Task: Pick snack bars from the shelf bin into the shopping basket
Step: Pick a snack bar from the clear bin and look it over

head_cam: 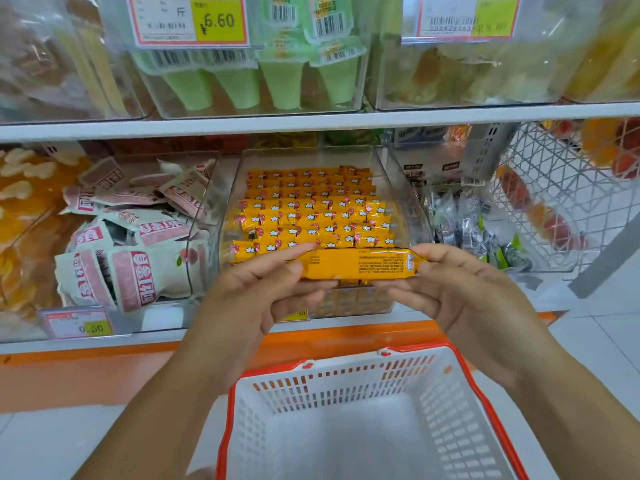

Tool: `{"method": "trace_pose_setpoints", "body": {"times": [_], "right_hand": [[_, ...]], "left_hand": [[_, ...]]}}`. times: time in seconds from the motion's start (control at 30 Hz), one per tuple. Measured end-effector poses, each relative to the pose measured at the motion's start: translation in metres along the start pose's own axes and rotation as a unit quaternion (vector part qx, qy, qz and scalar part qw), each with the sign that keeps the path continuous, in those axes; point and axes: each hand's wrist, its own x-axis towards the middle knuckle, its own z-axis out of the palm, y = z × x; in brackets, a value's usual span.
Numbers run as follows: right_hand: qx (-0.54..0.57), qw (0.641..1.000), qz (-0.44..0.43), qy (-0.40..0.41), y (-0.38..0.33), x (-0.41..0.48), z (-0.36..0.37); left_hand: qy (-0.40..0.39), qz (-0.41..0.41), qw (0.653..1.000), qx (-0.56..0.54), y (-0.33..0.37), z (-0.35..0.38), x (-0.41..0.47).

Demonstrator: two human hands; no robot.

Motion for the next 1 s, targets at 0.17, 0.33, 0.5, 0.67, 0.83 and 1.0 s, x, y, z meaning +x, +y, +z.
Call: {"method": "trace_pose_setpoints", "body": {"times": [0.17,0.33,0.5,0.67,0.83,1.0], "right_hand": [[-0.039,0.998,-0.037,0.044,0.005,0.002,0.001],[-0.143,0.982,-0.097,0.072,0.015,0.001,0.002],[-0.112,0.984,-0.128,0.061,0.013,-0.001,0.011],[-0.111,0.981,-0.146,0.062,0.01,-0.005,0.017],[-0.113,0.984,-0.126,0.048,0.013,-0.001,0.013],[-0.094,0.989,-0.11,0.012,0.014,0.002,0.011]], "left_hand": [[0.042,0.0,0.997,0.064,0.002,0.003,-0.004],[0.112,-0.002,0.983,0.142,0.003,0.01,-0.004],[0.137,0.056,0.979,0.141,0.003,0.014,-0.007],[0.096,0.084,0.983,0.133,0.007,0.013,-0.007],[0.088,0.077,0.984,0.134,0.005,0.006,-0.002],[0.065,0.044,0.993,0.086,0.006,0.003,-0.001]]}}
